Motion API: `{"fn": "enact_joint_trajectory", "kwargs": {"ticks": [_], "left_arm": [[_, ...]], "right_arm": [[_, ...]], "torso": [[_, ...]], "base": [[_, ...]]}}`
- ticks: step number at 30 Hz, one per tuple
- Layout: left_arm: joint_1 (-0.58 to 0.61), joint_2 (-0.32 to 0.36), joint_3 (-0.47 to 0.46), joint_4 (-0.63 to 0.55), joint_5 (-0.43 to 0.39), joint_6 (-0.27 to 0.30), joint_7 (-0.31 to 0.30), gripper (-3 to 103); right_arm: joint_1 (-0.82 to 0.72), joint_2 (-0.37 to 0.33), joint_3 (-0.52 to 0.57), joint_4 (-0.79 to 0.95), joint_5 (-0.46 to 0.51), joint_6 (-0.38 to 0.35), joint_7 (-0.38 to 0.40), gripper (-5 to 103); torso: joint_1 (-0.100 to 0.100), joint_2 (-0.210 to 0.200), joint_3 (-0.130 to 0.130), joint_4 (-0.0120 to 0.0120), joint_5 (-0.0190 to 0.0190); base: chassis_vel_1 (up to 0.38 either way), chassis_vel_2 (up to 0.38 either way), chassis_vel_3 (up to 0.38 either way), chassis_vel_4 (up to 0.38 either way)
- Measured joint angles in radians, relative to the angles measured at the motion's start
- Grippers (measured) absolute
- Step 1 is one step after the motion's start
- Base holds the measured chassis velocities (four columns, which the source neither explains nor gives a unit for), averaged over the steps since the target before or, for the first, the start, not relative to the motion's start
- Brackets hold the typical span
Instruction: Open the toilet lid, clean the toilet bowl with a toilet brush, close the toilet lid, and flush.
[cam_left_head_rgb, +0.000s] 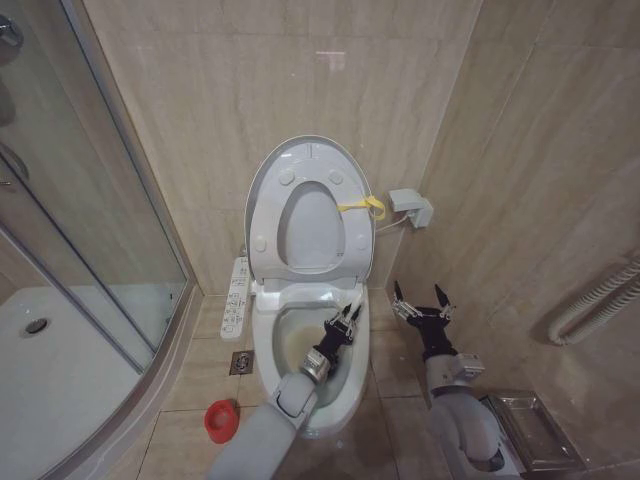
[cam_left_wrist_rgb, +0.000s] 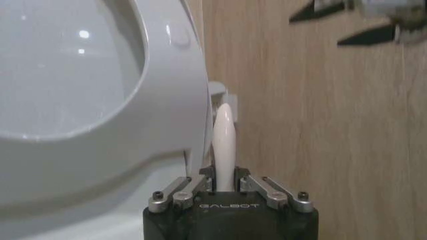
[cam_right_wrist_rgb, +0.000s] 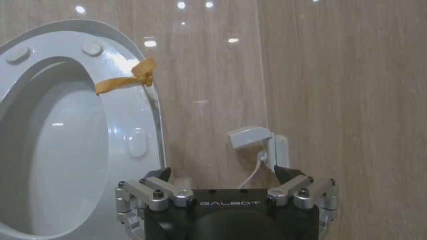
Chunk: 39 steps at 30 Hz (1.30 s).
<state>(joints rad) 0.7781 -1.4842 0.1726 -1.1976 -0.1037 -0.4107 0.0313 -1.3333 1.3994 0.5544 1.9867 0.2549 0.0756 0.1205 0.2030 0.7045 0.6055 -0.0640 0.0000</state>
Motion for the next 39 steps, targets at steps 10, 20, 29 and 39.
{"fn": "enact_joint_trajectory", "kwargs": {"ticks": [10, 20, 29, 39], "left_arm": [[-0.007, -0.002, -0.002, 0.029, 0.016, -0.001, 0.001, 18], [-0.017, -0.017, 0.007, 0.016, 0.013, 0.007, 0.001, 18], [0.054, 0.049, -0.055, -0.013, 0.058, -0.002, 0.011, 18], [0.186, 0.123, -0.133, -0.148, 0.059, -0.002, 0.011, 18]], "right_arm": [[0.000, 0.000, 0.000, 0.000, 0.000, 0.000, 0.000, 100], [0.000, 0.000, 0.000, 0.000, 0.000, 0.000, 0.000, 100], [0.000, 0.000, 0.000, 0.000, 0.000, 0.000, 0.000, 100], [0.000, 0.000, 0.000, 0.000, 0.000, 0.000, 0.000, 100]], "torso": [[0.000, 0.000, 0.000, 0.0001, 0.0000], [0.000, 0.000, 0.000, -0.0003, -0.0001], [0.000, 0.000, 0.000, 0.0001, -0.0001], [0.000, 0.000, 0.000, -0.0001, -0.0002]], "base": [[0.000, 0.000, 0.000, 0.000], [0.000, 0.000, 0.000, 0.000], [0.000, 0.000, 0.000, 0.000], [0.000, 0.000, 0.000, 0.000]]}}
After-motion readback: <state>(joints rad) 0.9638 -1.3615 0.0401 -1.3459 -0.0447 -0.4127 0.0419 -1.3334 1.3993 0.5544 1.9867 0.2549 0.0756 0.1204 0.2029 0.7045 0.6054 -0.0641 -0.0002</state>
